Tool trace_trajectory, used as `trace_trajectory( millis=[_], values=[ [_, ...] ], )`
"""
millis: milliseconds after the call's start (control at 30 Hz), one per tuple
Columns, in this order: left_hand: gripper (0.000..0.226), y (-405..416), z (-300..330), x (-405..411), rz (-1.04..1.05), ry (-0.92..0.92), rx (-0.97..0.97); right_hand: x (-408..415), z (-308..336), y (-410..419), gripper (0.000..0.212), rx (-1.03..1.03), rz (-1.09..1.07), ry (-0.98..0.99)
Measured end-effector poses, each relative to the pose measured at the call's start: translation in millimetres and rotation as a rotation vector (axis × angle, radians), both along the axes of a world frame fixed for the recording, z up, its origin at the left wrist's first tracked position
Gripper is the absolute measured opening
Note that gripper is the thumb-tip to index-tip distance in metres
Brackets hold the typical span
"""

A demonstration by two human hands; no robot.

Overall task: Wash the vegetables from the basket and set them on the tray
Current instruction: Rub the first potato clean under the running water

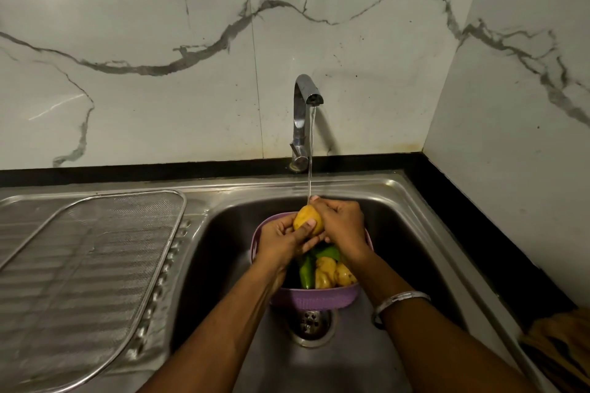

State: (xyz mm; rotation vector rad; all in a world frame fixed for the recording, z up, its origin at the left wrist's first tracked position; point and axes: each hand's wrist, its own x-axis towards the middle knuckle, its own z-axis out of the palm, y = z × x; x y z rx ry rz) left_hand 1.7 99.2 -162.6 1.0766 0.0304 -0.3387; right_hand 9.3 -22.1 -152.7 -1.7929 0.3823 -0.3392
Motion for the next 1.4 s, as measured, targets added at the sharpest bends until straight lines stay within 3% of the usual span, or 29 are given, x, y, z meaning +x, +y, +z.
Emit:
trace_trajectory(
  millis=[167, 400, 633, 900, 1133, 1300, 1400],
  values=[
    [0.029, 5.9, -3.7, 8.5, 0.046, 0.021, 0.012, -5.1, 12.2, -8.0, 0.024, 0.323, 0.258, 0.159],
    [0.032, 2.5, -0.2, 0.6, -0.089, 0.055, -0.047, -4.2, 9.5, -7.8, 0.02, 0.31, -0.019, 0.146],
    [0.035, 6.6, 0.6, 6.1, -0.03, 0.039, -0.087, -0.6, 9.0, -16.9, 0.019, 0.418, 0.217, 0.161],
    [0.035, 4.1, 0.5, 1.9, -0.065, 0.078, -0.063, 2.7, 1.7, -10.7, 0.02, 0.314, 0.048, 0.067],
    [0.02, 8.6, 1.8, 8.4, -0.003, 0.067, -0.077, 2.9, 3.7, -13.7, 0.026, 0.405, 0.335, 0.122],
    [0.023, 5.7, -2.5, 5.2, -0.028, 0.015, 0.032, 4.1, -7.2, 1.0, 0.019, 0.165, 0.114, -0.073],
    [0.024, 3.2, -4.6, 5.0, -0.028, 0.015, 0.029, 5.4, -4.4, -1.1, 0.025, 0.128, 0.051, -0.087]
  ],
)
